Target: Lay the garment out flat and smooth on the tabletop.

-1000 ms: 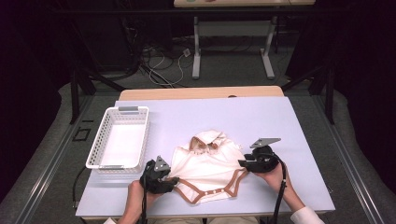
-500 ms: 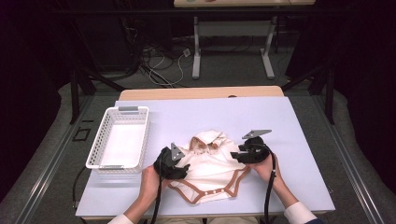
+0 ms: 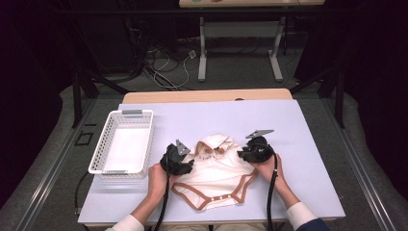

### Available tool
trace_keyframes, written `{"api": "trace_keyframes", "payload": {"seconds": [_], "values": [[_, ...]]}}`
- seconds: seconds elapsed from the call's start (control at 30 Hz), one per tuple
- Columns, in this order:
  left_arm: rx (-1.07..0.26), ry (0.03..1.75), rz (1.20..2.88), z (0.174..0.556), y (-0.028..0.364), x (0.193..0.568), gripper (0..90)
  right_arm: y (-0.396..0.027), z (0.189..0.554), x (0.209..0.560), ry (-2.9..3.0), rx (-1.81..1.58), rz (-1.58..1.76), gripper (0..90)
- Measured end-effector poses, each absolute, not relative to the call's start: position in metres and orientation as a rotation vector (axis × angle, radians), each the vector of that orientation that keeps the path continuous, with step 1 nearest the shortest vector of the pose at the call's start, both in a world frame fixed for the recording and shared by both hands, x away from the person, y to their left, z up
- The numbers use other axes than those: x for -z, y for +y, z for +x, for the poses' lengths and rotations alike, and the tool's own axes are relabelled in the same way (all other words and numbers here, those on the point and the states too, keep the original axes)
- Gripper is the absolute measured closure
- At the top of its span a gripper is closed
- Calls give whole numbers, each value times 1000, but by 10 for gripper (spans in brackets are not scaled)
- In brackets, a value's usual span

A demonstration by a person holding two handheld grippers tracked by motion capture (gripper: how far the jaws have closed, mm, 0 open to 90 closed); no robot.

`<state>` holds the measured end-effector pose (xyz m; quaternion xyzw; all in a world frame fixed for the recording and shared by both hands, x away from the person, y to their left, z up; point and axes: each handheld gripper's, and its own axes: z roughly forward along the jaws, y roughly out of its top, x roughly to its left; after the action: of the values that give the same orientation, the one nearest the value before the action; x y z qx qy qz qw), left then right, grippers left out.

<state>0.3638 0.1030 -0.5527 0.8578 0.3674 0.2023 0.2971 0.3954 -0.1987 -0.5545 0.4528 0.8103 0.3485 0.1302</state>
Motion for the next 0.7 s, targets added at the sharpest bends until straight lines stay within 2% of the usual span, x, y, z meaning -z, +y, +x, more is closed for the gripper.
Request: {"api": "trace_keyframes", "payload": {"seconds": [0.13,0.2,0.3,0.4,0.7], "values": [[-518,955,2266,366,103,555,690,-201,394,556,2343,-1022,1315,846],[-518,952,2264,367,103,558,797,-202,393,555,2351,-1021,1310,880],[-512,950,2273,367,105,557,872,-201,390,554,2356,-1008,1287,890],[-521,944,2277,366,105,557,900,-201,386,553,2371,-995,1274,895],[-517,895,2317,358,103,555,899,-210,369,541,2404,-938,1215,890]]}}
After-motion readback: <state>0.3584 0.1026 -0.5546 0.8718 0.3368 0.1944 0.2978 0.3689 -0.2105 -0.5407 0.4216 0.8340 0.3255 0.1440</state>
